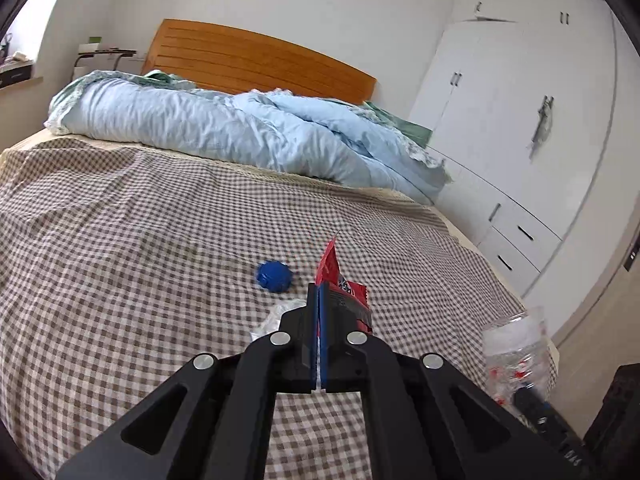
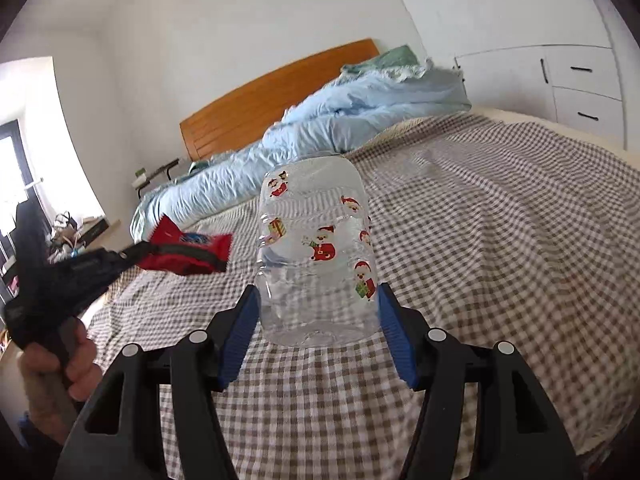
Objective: Collect trash
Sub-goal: 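Carry the Santa bottle and red wrapper over to the floor bin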
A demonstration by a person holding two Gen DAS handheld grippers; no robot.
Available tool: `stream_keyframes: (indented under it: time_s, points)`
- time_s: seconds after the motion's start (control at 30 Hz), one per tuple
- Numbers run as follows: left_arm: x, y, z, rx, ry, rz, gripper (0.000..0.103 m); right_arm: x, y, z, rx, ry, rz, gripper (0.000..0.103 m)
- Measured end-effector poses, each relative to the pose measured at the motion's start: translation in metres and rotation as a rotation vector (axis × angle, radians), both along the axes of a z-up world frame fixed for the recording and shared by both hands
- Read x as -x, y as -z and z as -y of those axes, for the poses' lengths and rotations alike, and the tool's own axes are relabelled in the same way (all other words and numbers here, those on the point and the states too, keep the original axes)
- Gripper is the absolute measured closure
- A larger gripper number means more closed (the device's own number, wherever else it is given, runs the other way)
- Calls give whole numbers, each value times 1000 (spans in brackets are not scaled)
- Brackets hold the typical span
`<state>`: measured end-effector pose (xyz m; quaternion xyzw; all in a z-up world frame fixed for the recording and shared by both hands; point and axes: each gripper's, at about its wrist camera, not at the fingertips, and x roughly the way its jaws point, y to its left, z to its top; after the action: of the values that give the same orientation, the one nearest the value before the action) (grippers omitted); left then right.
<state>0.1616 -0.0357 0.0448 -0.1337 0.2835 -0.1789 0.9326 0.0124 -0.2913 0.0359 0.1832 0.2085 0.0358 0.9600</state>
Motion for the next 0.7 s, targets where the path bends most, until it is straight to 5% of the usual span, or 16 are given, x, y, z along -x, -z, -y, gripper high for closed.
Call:
stream_keyframes:
  time_s: [0.13,0.27,0.47,0.7]
  points:
    - [21,-2,32,0,139,4,103,61,-11,71,106,78,-64,45]
    - [47,-4,68,7,272,6,103,120,24,136,296,226,-288,45]
    - [89,0,137,-52,453,-14,103,202,167,195,104,344,-660,45]
    - [131,13,209,-97,610,-51,103,220,279,205,-85,306,-861,45]
